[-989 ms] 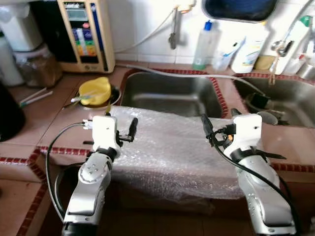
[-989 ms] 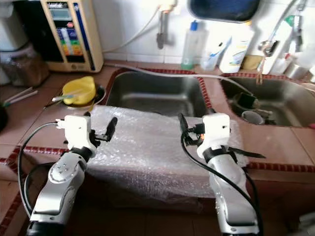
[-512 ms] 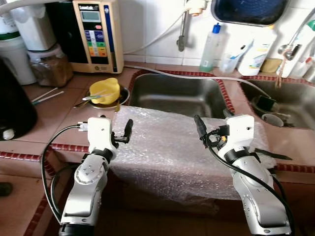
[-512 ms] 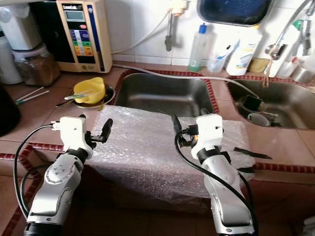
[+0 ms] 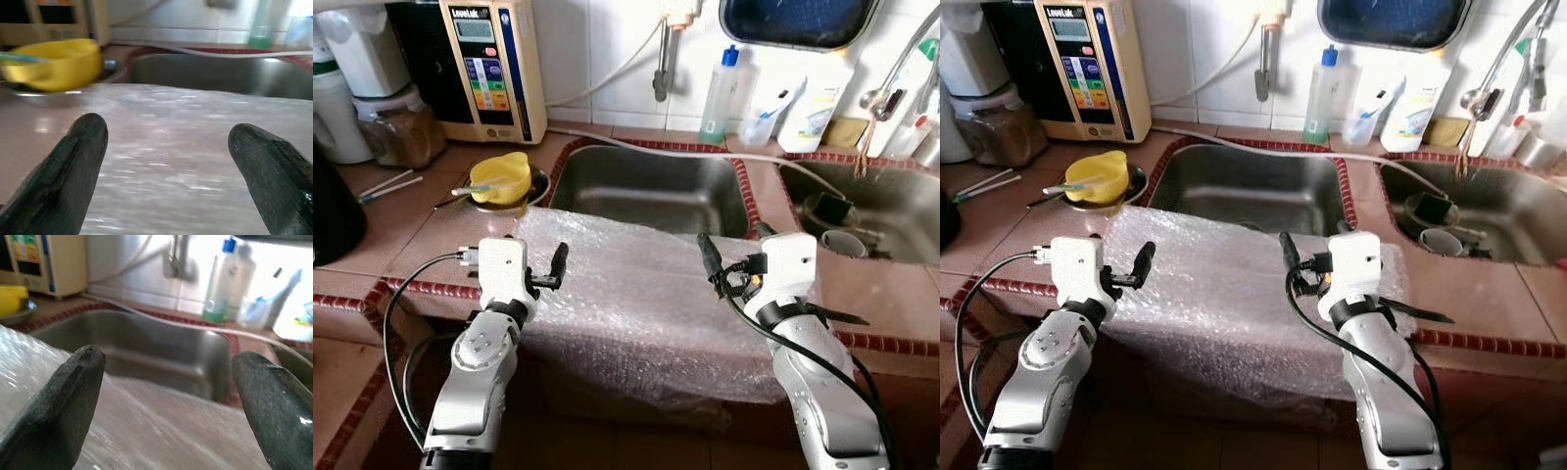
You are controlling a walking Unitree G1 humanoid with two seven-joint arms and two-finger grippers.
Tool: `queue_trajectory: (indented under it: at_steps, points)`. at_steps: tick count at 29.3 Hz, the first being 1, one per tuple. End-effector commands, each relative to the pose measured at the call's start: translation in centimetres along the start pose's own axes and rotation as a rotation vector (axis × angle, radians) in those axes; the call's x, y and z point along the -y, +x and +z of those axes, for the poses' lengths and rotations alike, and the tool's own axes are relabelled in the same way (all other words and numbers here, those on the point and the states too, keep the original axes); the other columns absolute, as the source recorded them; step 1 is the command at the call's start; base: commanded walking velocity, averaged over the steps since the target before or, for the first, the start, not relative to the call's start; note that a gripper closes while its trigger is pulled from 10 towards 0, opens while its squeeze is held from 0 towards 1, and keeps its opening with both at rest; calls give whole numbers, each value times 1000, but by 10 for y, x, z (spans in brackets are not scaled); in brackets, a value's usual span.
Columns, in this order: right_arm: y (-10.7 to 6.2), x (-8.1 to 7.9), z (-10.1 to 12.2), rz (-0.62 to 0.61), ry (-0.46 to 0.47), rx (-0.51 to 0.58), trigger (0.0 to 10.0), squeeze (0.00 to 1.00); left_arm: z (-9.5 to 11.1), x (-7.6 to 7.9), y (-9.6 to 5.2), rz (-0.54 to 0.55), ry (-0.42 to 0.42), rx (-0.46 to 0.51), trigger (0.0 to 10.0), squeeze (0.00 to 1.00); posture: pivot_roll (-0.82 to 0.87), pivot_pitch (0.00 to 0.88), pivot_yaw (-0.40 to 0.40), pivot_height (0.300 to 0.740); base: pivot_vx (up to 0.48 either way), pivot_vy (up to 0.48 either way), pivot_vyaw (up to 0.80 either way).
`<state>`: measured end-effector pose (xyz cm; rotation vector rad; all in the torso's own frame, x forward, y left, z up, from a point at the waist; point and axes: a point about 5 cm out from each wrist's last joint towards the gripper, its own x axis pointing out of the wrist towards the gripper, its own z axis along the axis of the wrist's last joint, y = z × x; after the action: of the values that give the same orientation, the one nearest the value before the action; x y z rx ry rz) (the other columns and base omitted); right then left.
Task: Kitchen organization
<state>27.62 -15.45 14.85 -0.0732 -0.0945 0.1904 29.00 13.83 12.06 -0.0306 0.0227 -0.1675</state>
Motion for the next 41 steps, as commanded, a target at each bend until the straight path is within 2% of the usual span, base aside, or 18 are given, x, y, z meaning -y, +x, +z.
queue_trajectory:
  at_steps: [1,11,14,21,27,31,38,41]
  points:
    - [3,-2,3,-5,16,30,10000,0,5,-7,0,3,20,8,10000,0,48,0,26,740,0,0,0]
    - [3,-8,-5,-51,60,32,10000,0,5,-8,-1,-52,57,-25,10000,0,83,0,91,740,0,0,0]
    - [7,-9,-6,-96,110,38,10000,0,5,-16,-1,-41,62,-43,10000,0,105,0,114,740,0,0,0]
    - [12,-13,-8,-84,104,25,10000,0,0,-21,-1,-2,20,-72,10000,0,100,0,87,740,0,0,0]
    - [11,-11,-4,-68,46,18,10000,0,-7,-13,0,-24,7,-75,10000,0,49,0,30,740,0,0,0]
    - [10,-2,-5,-72,15,-5,10000,0,-8,-4,5,-41,6,-65,10000,0,31,0,-16,740,0,0,0]
    - [9,3,-9,-74,3,-16,10000,0,-11,-1,6,-23,-31,-87,10000,0,18,0,5,740,0,0,0]
    - [6,3,-14,-84,32,-26,10000,0,-17,4,4,-25,-39,-93,10000,0,7,0,19,740,0,0,-267]
